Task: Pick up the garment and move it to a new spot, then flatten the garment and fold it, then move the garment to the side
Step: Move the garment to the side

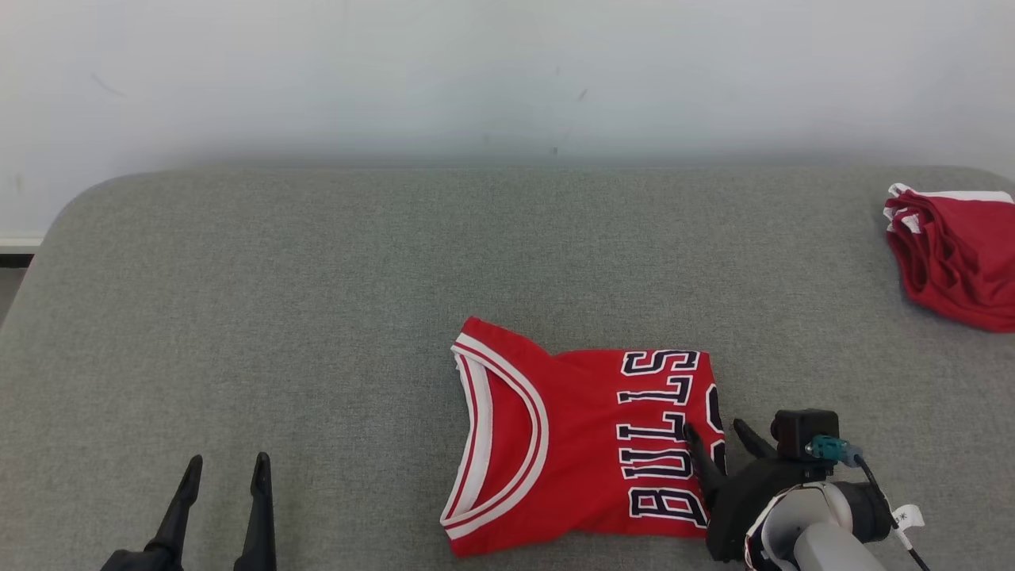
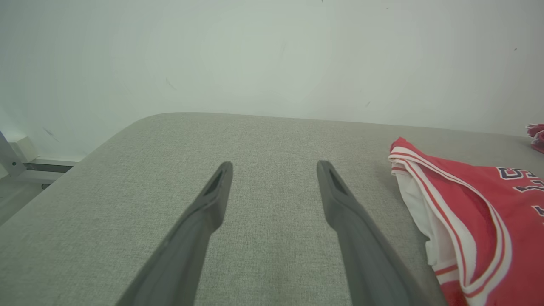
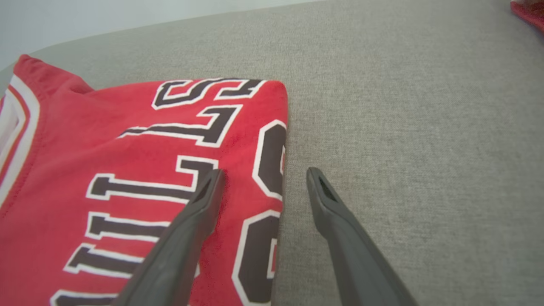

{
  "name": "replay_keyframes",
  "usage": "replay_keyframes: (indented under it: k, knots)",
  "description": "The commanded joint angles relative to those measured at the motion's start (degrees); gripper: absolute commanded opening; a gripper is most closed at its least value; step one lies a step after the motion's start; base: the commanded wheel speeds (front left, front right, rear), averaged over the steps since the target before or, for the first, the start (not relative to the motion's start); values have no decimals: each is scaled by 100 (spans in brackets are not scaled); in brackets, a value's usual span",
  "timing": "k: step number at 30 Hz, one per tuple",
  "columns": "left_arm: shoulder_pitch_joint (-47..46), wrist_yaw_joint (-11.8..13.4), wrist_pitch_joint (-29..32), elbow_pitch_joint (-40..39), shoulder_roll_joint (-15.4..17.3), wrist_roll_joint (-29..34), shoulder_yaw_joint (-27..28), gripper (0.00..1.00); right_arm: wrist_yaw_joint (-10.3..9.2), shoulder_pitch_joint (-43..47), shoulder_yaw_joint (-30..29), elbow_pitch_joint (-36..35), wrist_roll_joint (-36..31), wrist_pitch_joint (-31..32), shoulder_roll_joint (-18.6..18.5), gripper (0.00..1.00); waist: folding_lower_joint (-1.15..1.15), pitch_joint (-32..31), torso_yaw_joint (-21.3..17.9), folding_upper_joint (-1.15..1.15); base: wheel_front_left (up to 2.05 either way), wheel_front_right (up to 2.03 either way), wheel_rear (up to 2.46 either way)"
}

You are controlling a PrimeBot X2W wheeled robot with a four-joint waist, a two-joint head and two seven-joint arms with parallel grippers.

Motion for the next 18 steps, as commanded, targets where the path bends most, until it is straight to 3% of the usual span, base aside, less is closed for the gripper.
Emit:
replay_keyframes:
  k: [1,7,8,10,18]
  knots:
    - [-54,-9,-17,16,17,-31,-10,100,-17,-43,24,98,43,34,37,100,-1,6,14,0,0,0,0]
    - [-74,-9,-17,54,-13,-15,-15,100,-17,-23,231,656,255,202,136,100,-1,-14,41,0,0,0,0]
    - [-70,-9,-17,59,-17,-7,-10,100,-18,-19,265,722,295,201,154,49,-1,-15,41,0,0,0,0]
    - [-65,-9,-17,66,-19,-1,4,100,-18,-37,347,845,366,193,173,0,-1,-14,41,0,0,0,0]
    - [-142,-9,-17,57,-44,17,50,100,-18,-688,561,1010,512,-159,-67,0,-1,133,-4,0,0,0,0]
